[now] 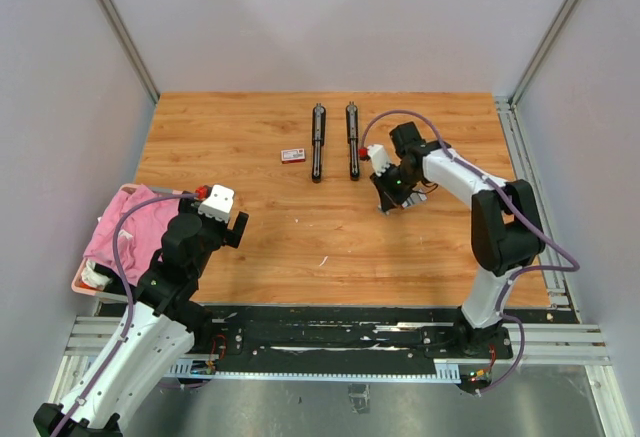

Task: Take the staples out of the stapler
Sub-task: Pick up the staple from the center of the board, then place the staple in the staple box.

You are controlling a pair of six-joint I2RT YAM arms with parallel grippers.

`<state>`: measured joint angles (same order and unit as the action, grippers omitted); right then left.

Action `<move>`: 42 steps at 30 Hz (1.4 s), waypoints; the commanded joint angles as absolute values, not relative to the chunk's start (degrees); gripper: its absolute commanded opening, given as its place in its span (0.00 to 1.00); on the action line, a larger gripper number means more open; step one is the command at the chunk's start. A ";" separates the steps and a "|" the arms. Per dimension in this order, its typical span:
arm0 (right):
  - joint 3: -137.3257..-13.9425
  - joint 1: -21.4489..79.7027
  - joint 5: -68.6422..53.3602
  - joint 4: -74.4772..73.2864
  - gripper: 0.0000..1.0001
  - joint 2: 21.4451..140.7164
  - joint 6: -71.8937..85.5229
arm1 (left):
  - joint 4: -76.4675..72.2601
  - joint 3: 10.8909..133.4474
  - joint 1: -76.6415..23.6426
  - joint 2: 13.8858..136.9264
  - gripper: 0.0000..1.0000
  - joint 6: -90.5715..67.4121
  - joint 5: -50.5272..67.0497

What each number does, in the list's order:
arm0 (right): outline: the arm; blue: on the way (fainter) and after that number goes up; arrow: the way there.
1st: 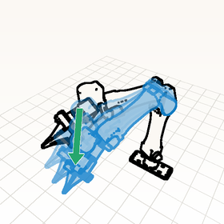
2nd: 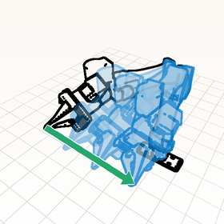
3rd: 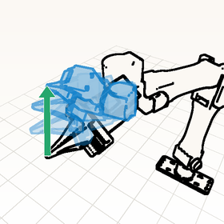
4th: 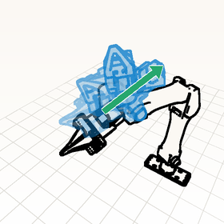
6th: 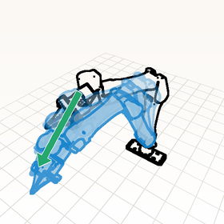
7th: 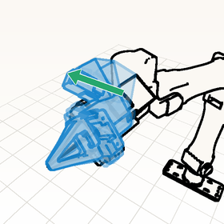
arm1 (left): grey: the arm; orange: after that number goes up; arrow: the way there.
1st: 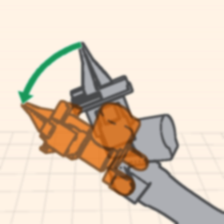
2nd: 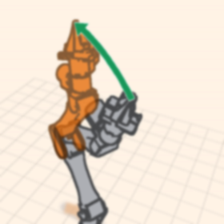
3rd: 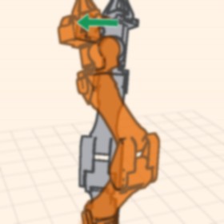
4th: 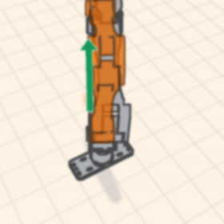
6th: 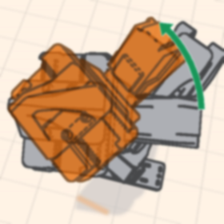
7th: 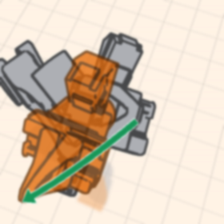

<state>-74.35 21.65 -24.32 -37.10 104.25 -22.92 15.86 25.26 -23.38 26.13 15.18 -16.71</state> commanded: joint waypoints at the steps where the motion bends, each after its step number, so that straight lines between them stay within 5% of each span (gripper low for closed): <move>1: -73.61 17.32 -23.83 -36.10 0.00 100.68 -21.62 | 13.99 24.74 -23.11 25.84 0.98 15.56 -16.88; 22: -70.40 10.07 -8.69 -28.67 0.01 100.02 -18.19 | 13.97 24.63 -23.10 25.66 0.98 15.62 -16.57; 42: -70.31 9.65 -6.53 -27.58 0.00 104.07 -17.38 | 13.71 24.44 -23.09 26.37 0.98 15.63 -16.43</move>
<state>-70.74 10.46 -7.22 -27.62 102.87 -18.15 15.53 24.69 -23.38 26.15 15.18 -16.67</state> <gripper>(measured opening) 0.008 0.980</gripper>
